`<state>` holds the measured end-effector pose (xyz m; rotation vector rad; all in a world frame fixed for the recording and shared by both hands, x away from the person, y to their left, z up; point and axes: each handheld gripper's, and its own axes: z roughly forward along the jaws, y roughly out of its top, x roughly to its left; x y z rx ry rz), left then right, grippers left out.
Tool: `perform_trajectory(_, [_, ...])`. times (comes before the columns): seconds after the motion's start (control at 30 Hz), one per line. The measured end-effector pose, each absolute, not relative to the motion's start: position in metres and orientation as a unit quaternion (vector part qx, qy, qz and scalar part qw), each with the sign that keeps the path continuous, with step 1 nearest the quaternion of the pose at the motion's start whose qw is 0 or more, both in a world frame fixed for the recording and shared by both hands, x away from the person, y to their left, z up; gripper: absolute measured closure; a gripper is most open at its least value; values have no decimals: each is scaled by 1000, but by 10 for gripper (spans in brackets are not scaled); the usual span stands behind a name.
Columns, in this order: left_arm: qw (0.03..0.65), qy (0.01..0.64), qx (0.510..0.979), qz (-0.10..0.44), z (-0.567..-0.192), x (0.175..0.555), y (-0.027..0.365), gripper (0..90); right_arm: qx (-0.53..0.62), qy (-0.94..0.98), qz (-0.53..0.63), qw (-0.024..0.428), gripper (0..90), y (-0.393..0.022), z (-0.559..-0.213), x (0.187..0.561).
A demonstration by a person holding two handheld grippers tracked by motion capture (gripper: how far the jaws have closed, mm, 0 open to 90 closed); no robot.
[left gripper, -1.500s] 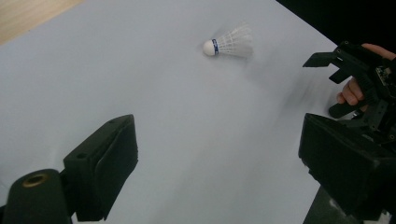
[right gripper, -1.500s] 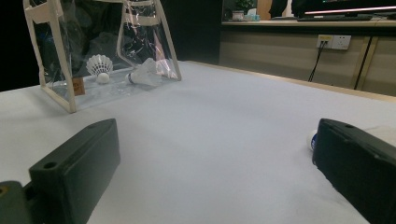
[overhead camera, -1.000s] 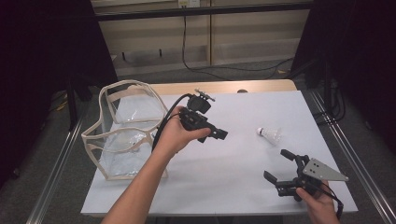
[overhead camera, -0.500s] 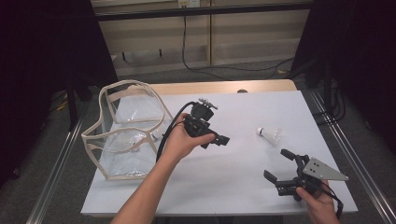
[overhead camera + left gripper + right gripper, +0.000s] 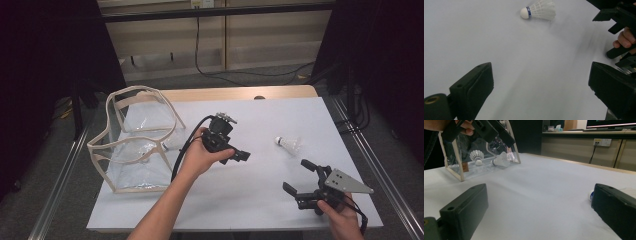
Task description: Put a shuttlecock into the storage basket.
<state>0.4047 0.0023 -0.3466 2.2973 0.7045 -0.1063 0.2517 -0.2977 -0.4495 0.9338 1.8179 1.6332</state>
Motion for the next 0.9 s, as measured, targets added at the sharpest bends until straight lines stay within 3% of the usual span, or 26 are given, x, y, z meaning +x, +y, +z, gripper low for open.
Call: perform_trajectory(0.9, [364, 258, 893, -56, -379, 409, -28, 60, 345, 672, 602, 260, 6, -299, -450, 253])
